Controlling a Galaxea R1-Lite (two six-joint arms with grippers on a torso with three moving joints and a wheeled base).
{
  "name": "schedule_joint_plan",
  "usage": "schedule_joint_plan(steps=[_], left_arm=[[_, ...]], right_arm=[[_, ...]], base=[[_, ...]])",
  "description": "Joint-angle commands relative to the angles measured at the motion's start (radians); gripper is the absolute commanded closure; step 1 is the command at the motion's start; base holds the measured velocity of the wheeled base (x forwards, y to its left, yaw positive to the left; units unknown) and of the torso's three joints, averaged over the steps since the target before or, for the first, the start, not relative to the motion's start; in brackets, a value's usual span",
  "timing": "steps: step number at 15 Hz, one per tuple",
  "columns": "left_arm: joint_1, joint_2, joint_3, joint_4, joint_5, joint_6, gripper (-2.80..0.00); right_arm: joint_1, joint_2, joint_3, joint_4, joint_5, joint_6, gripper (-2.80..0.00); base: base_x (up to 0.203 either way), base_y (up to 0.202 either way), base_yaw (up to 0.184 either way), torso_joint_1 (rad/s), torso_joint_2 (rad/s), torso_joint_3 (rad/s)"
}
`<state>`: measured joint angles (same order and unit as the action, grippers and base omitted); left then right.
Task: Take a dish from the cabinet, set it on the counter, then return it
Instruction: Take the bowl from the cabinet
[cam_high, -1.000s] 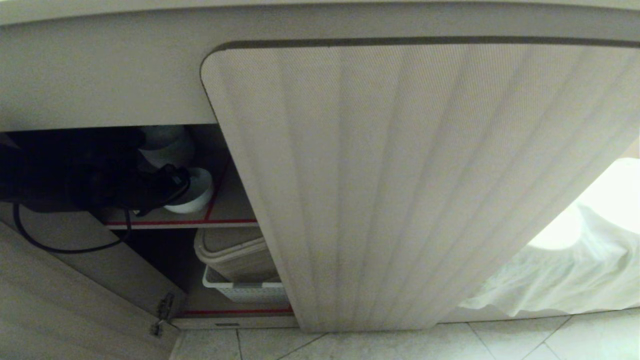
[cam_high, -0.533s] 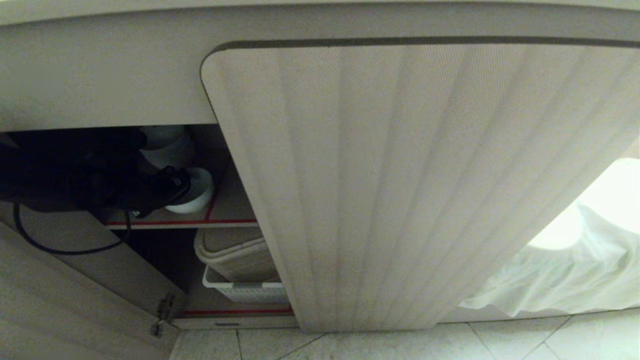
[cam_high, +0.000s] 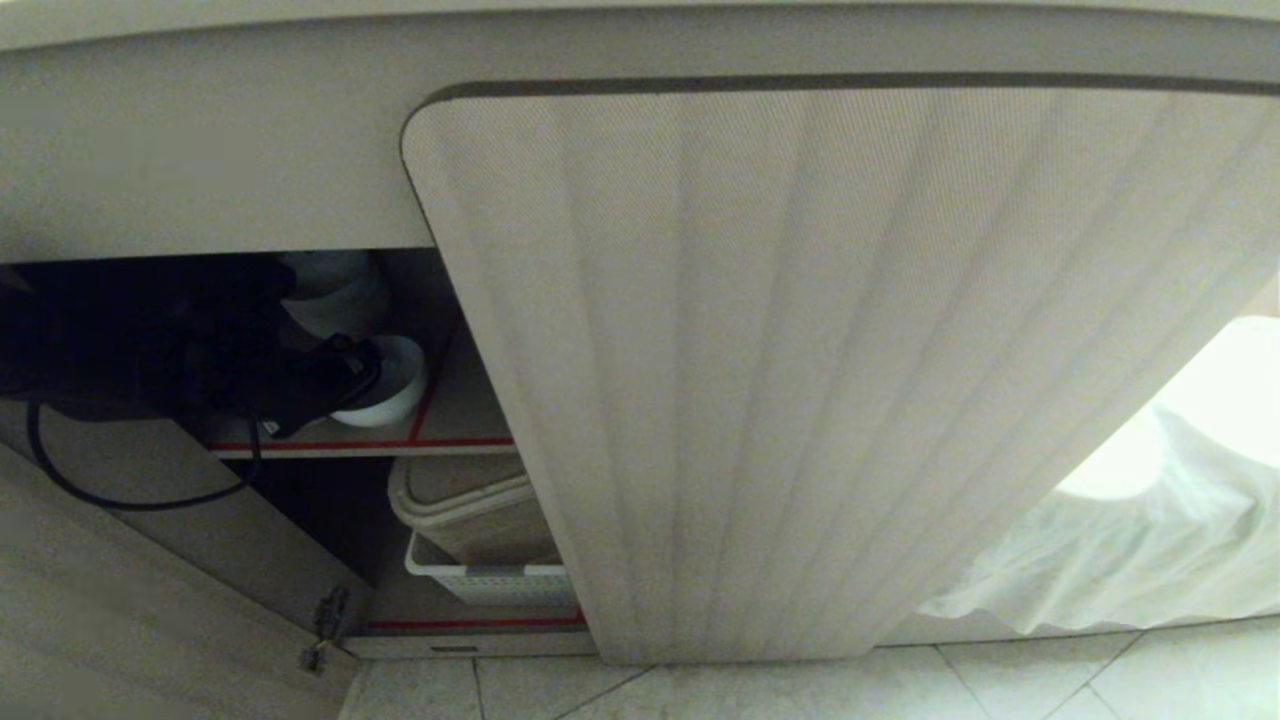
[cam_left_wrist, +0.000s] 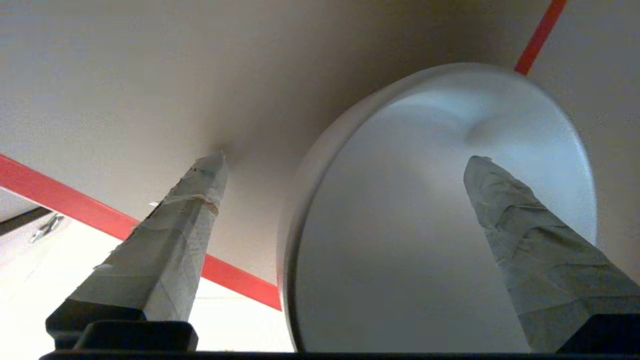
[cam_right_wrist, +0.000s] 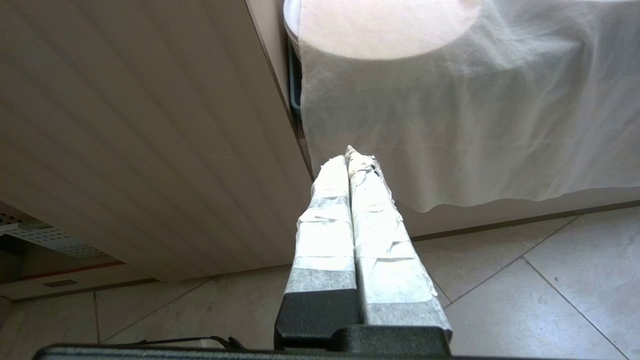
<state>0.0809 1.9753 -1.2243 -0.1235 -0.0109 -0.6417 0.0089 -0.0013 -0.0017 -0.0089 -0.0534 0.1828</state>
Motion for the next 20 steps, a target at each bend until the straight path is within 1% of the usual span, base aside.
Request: schedule_joint_plan(steps=[1, 6, 10, 20], left_arm=[[0.0, 0.005, -0.001, -0.001, 0.0, -0.004, -2.8], [0.0, 0.016, -0.006, 0.001, 0.0, -0.004, -2.8], [0.002, 0.027, -0.038, 0.062, 0.0, -0.006, -2.8], [0.002, 0.034, -0.072, 0.064, 0.003, -0.004, -2.8]], right_arm=[[0.0, 0.001, 0.0, 0.0, 0.0, 0.001, 0.0], [0.0, 0.001, 0.0, 0.0, 0.0, 0.001, 0.0], [0.0, 0.001, 0.0, 0.0, 0.0, 0.001, 0.0], [0.0, 0.001, 0.0, 0.0, 0.0, 0.001, 0.0]], base=[[0.0, 0.0, 0.0, 0.0, 0.0, 0.0], [0.0, 0.0, 0.0, 0.0, 0.0, 0.0], [0.0, 0.0, 0.0, 0.0, 0.0, 0.0], [0.0, 0.0, 0.0, 0.0, 0.0, 0.0]])
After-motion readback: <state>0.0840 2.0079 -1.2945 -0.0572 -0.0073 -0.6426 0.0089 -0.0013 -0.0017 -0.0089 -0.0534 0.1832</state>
